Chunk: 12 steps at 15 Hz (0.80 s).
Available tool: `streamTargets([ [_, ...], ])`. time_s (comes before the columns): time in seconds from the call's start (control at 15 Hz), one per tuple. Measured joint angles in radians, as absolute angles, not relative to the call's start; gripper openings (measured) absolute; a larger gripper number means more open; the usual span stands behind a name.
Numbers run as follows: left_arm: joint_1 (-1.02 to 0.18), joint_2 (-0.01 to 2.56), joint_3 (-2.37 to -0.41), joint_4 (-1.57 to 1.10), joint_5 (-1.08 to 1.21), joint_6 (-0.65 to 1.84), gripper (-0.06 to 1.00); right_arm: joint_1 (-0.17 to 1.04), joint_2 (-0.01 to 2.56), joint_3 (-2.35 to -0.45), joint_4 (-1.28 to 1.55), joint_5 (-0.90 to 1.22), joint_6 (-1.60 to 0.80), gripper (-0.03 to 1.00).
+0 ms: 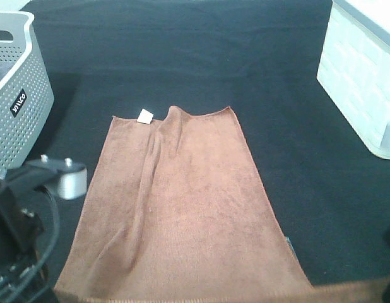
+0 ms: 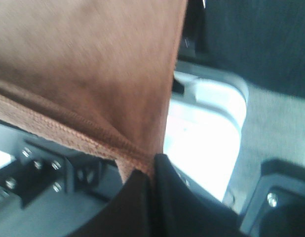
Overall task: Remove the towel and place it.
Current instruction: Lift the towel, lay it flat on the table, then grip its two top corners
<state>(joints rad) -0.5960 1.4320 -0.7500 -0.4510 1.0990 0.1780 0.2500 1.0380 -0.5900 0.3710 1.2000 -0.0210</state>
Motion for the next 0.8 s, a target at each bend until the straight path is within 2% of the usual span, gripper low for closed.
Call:
streamTargets([
  [0.4,-0.645,1.594,-0.749,-0.491,1.117,0.214,0.00,0.250,1.137,-0.535,0.371,1.199,-0.051,0.00],
  [0.8,-0.645,1.626,-0.746,-0.507,1.084,0.191,0.00,0.248,1.316,-0.535,0.388,1.177,-0.131,0.00],
])
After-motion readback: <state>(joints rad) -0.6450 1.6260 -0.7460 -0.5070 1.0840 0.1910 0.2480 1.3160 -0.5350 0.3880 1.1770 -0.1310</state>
